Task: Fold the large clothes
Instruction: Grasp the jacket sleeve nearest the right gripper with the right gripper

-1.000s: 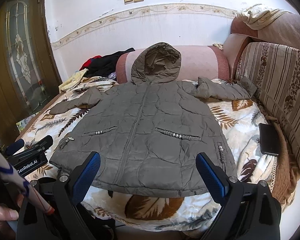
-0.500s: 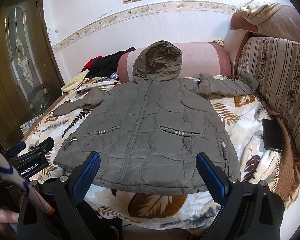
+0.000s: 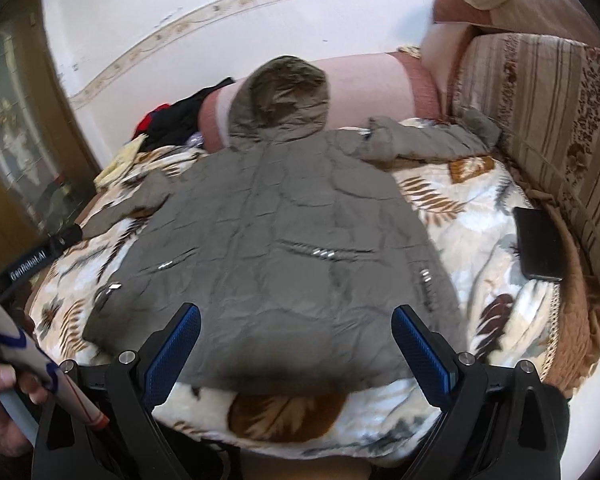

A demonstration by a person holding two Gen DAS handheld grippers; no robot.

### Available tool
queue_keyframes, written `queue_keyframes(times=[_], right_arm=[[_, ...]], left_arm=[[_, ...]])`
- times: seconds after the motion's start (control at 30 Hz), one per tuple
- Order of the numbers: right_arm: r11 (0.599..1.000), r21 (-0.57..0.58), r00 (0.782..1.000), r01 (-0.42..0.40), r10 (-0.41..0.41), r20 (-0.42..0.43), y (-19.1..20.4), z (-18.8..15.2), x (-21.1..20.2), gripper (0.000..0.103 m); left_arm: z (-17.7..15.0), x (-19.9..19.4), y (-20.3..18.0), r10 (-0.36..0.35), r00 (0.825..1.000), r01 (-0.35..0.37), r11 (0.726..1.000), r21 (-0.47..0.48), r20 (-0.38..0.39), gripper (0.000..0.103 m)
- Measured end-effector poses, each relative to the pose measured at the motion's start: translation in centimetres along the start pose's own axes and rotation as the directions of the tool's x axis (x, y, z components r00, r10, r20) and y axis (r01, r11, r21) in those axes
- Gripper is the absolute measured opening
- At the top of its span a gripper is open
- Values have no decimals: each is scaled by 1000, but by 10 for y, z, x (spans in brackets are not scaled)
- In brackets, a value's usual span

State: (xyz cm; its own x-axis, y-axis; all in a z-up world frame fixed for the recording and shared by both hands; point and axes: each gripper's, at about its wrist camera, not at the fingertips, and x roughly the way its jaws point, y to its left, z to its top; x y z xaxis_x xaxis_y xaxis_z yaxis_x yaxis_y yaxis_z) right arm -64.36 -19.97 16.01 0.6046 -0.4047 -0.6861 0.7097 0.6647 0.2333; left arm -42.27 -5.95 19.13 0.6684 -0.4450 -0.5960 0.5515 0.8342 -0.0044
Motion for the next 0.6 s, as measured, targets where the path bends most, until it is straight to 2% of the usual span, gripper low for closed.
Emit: queue_keyframes(times=[0.13, 0.23, 0.37, 0.43, 0.47, 0.5, 0.6], right_arm=[[998, 43, 998, 55, -55, 12, -23, 23, 7, 99], [992, 95, 996, 88, -89, 2, -47, 44, 14, 99], [982, 147, 993, 121, -120, -16, -76, 67, 22, 99], [973, 184, 990, 140, -137, -31, -96, 82, 30, 99], [968, 205, 990, 144, -140, -32, -106, 90, 33, 99], [963, 226, 989, 146, -143, -29, -118, 101, 37, 99], [941, 295, 985, 166, -170, -10, -156, 136, 49, 99]], left_arm=[[32, 29, -22, -36, 999, 37, 998, -42, 20, 103], [47, 64, -41, -63, 998, 63, 996, -67, 5, 103], [28, 111, -61, -109, 994, 109, 994, -10, 7, 103], [17, 126, -67, -94, 996, 93, 994, 51, 2, 103], [17, 135, -71, -86, 996, 88, 993, 80, -24, 103], [18, 143, -72, -97, 994, 102, 990, 94, -48, 103], [21, 150, -69, -116, 992, 120, 989, 89, -45, 103]])
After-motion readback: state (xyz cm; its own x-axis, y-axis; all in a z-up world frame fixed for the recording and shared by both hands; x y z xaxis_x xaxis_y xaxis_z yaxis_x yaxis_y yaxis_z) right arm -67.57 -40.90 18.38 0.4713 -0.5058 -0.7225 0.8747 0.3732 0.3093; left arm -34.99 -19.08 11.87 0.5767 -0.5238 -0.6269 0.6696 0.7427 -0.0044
